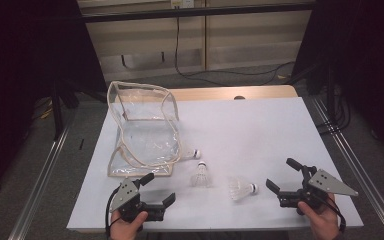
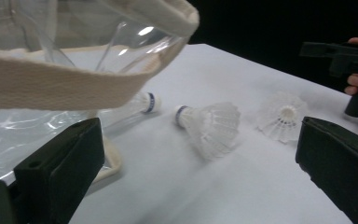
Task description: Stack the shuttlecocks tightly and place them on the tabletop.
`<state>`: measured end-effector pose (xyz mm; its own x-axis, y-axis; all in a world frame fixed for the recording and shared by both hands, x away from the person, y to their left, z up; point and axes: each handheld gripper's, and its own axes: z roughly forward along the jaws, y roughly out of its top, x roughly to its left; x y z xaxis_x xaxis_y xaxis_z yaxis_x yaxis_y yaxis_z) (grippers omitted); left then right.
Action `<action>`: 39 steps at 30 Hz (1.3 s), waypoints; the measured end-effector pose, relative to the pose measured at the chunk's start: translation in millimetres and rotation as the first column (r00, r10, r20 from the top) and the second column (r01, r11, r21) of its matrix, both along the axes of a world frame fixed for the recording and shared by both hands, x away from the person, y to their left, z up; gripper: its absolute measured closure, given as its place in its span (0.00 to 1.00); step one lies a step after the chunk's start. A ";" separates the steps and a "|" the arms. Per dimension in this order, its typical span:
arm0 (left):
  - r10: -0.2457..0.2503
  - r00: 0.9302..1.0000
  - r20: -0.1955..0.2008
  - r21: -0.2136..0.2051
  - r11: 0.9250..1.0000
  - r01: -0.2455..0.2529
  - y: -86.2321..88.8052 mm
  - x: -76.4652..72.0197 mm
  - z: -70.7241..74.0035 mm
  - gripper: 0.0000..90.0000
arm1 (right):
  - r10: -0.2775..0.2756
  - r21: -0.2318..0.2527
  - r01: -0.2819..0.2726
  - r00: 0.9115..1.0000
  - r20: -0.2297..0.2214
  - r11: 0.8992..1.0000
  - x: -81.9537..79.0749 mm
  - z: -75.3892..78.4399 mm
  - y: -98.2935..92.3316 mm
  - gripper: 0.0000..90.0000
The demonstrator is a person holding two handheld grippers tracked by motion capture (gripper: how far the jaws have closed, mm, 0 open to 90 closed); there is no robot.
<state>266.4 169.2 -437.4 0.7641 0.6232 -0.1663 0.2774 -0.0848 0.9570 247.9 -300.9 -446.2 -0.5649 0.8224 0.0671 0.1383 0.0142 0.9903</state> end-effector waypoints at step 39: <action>-0.121 0.993 0.007 0.009 0.993 0.121 -90.3 -3.5 19.3 0.02 | -0.023 0.009 0.023 1.000 -0.006 1.000 1.1 0.9 -10.9 0.00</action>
